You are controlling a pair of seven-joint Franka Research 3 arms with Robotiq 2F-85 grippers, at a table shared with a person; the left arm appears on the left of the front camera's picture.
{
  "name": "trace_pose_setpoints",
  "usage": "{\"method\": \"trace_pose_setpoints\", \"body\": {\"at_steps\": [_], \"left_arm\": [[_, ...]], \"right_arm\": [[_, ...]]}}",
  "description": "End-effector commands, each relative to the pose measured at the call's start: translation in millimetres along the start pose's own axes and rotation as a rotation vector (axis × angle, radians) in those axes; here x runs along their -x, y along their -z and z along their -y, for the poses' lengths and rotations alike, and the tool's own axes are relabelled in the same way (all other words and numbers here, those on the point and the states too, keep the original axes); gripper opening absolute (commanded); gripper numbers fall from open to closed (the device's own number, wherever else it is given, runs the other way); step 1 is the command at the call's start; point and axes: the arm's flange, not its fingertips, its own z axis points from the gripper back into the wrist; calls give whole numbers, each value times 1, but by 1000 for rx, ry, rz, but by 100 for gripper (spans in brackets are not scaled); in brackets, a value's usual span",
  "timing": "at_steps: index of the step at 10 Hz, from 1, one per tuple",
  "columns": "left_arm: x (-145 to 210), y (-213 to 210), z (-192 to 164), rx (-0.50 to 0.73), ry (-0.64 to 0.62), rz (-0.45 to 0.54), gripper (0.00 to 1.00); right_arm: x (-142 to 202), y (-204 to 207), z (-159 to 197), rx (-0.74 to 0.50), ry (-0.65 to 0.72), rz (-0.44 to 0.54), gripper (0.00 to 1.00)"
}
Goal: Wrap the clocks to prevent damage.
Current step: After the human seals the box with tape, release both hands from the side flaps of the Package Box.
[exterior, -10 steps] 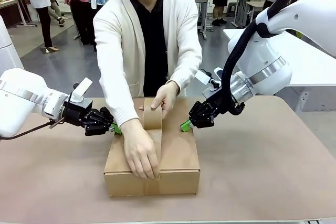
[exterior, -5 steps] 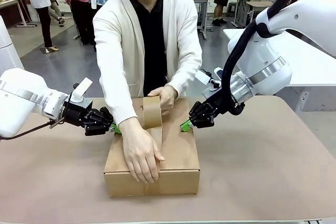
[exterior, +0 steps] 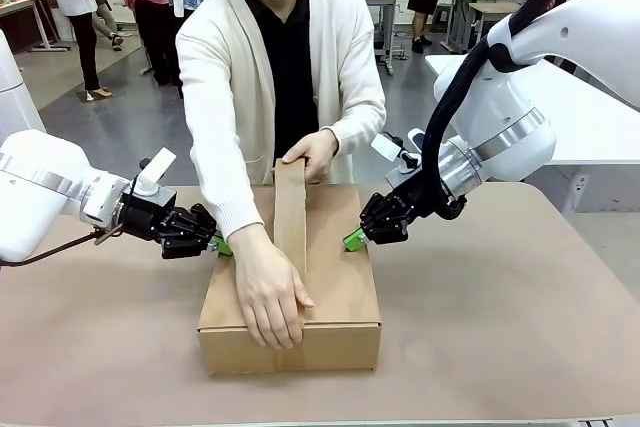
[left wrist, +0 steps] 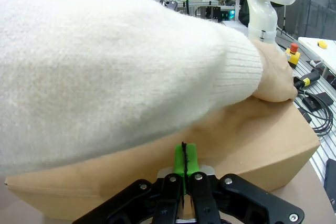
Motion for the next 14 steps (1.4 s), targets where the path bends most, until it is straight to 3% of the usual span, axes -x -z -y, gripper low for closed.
{"method": "trace_pose_setpoints", "body": {"at_steps": [1,14], "left_arm": [[3,3,1,-5,4,-9,0],[3,3,1,-5,4,-9,0]], "right_arm": [[2,2,0,1,3,-4,1],[2,2,0,1,3,-4,1]]}}
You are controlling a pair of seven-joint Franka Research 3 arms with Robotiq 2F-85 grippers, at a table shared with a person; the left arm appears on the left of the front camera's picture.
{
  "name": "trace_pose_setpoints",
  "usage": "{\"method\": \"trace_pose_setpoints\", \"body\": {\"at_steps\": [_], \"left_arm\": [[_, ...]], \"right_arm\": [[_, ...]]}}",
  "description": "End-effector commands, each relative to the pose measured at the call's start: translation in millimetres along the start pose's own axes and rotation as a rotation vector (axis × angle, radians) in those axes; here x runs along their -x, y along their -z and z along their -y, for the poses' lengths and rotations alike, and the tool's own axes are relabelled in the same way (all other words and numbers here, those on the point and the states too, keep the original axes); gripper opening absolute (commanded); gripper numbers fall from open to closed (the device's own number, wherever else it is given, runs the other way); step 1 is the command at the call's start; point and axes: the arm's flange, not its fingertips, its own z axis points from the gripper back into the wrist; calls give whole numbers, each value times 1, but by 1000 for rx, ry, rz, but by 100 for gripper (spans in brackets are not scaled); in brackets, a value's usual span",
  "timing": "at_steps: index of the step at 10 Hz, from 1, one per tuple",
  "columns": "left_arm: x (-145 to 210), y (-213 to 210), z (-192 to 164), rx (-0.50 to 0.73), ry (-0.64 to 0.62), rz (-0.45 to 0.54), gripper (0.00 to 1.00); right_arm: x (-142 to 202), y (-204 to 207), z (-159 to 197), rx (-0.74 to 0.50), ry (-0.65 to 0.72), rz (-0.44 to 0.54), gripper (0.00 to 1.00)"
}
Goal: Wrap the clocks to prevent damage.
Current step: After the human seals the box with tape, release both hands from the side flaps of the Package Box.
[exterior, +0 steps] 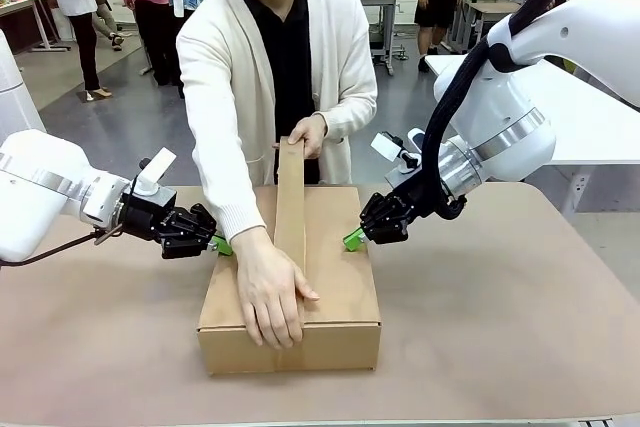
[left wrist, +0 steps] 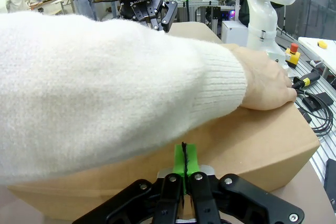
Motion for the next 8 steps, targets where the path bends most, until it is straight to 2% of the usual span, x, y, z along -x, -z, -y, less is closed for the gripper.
{"method": "trace_pose_setpoints", "body": {"at_steps": [1,8], "left_arm": [[3,3,1,-5,4,-9,0],[3,3,1,-5,4,-9,0]], "right_arm": [[2,2,0,0,3,-4,1],[2,2,0,0,3,-4,1]]}}
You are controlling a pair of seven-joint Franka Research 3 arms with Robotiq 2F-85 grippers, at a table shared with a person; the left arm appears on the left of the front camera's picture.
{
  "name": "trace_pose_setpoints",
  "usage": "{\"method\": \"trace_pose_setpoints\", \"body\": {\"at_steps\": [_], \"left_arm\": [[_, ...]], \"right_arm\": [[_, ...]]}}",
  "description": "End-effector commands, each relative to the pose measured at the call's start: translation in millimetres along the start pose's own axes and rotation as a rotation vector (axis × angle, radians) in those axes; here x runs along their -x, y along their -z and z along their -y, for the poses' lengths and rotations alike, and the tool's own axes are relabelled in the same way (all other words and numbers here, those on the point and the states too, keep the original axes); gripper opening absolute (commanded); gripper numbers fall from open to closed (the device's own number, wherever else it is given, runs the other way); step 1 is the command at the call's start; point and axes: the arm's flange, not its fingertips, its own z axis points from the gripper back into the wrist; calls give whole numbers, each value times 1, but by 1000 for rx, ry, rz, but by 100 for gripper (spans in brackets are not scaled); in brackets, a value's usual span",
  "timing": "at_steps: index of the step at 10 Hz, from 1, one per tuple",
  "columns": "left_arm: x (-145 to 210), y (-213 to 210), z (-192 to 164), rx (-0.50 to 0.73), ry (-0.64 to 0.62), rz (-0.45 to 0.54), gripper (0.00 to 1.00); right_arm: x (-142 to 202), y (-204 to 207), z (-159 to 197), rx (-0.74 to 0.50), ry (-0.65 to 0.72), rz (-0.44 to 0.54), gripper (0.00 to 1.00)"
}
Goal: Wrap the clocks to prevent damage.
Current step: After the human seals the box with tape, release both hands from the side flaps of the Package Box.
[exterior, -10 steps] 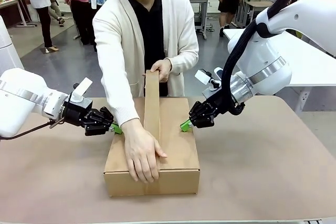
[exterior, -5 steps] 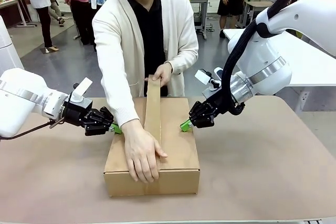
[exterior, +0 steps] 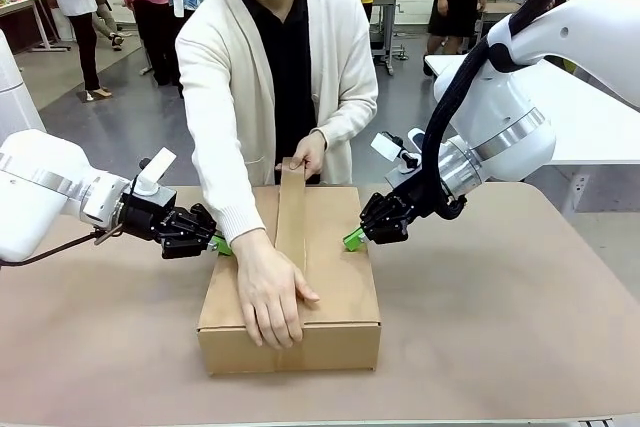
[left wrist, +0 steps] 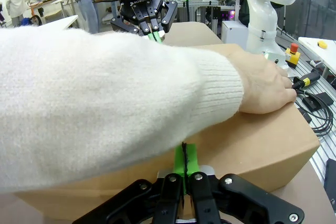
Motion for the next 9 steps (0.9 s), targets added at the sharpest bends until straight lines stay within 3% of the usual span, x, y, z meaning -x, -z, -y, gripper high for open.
{"method": "trace_pose_setpoints", "body": {"at_steps": [1,9], "left_arm": [[3,3,1,-5,4,-9,0],[3,3,1,-5,4,-9,0]], "right_arm": [[2,2,0,1,3,-4,1],[2,2,0,1,3,-4,1]]}}
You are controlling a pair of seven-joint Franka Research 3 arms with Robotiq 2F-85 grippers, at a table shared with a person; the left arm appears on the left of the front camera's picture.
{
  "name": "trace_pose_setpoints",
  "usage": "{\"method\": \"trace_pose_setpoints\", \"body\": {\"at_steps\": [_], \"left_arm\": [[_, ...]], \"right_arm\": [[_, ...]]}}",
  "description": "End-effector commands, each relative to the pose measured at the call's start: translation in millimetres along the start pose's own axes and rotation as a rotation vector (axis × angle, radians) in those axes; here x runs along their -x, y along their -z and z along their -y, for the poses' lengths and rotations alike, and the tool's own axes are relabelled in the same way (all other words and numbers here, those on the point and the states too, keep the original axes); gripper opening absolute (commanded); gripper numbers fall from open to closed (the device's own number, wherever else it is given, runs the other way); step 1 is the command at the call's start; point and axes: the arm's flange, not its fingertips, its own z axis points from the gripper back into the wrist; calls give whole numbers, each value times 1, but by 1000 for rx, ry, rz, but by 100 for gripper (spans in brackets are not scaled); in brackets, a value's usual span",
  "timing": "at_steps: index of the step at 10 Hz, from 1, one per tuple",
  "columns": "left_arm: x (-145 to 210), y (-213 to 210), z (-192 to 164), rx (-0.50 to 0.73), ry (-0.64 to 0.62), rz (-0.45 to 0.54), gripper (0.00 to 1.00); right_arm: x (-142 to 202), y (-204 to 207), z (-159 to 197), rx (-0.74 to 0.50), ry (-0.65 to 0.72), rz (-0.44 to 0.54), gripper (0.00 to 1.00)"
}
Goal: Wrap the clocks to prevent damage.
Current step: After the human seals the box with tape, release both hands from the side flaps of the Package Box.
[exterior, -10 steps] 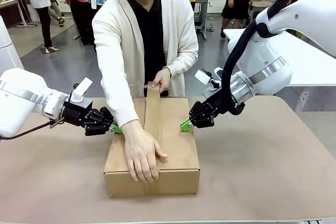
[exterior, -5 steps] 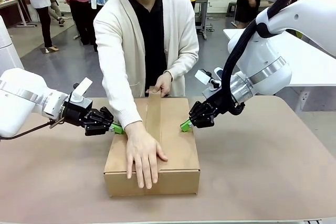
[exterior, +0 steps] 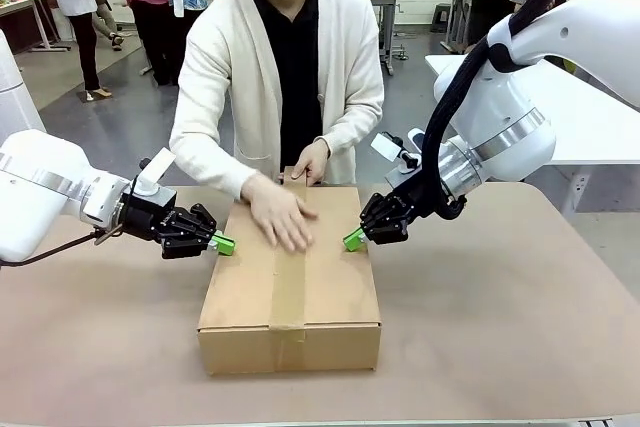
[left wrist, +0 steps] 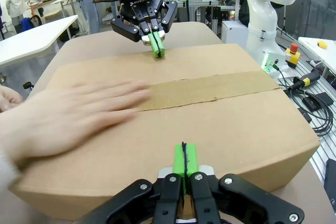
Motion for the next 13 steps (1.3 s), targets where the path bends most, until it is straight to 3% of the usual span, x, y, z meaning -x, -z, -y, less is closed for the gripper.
{"method": "trace_pose_setpoints", "body": {"at_steps": [1,13], "left_arm": [[3,3,1,-5,4,-9,0],[3,3,1,-5,4,-9,0]], "right_arm": [[2,2,0,1,3,-4,1],[2,2,0,1,3,-4,1]]}}
